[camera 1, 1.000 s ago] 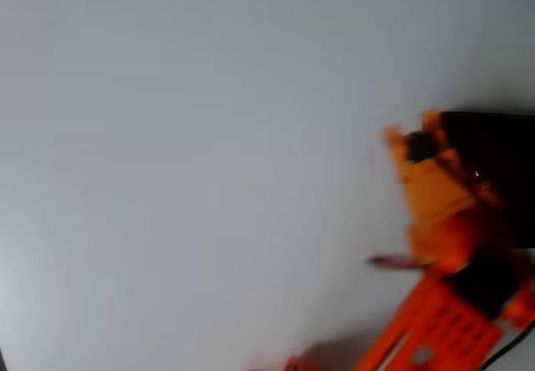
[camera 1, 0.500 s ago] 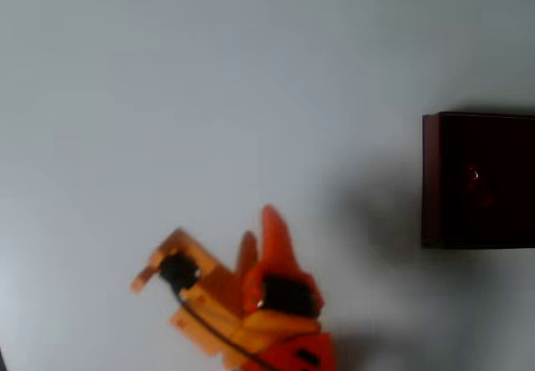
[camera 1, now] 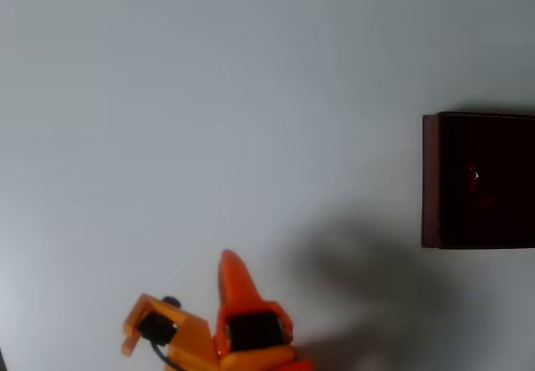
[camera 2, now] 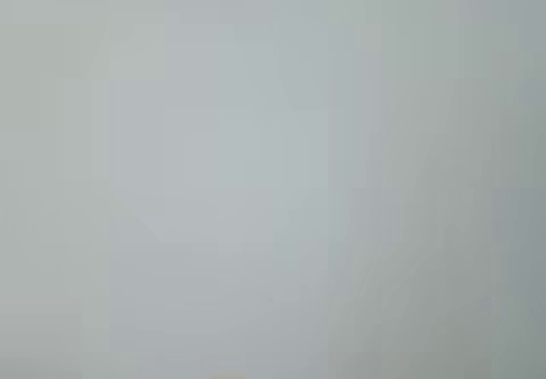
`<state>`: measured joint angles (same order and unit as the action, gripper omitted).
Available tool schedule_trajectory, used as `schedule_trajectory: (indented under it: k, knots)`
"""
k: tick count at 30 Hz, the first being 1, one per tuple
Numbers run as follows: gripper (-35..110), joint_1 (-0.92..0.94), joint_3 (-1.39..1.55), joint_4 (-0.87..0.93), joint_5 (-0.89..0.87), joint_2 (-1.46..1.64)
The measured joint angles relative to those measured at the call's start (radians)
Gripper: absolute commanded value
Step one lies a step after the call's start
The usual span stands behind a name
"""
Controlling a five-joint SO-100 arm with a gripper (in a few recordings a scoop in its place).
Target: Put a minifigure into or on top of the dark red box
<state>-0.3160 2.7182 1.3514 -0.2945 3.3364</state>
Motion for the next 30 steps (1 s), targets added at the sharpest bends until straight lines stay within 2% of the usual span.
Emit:
schedule_trajectory:
  k: [4, 7, 12, 21, 30]
  knots:
    - [0, 0.008, 0.031, 0.018, -0.044, -0.002]
    - [0, 0.021, 0.058, 0.034, 0.081, 0.006]
    - [0, 0.031, 0.15, 0.029, 0.08, 0.012]
    - [0, -0.143, 0.278, -0.009, 0.147, 0.015]
    - [0, -0.163, 0.279, -0.009, 0.167, 0.017]
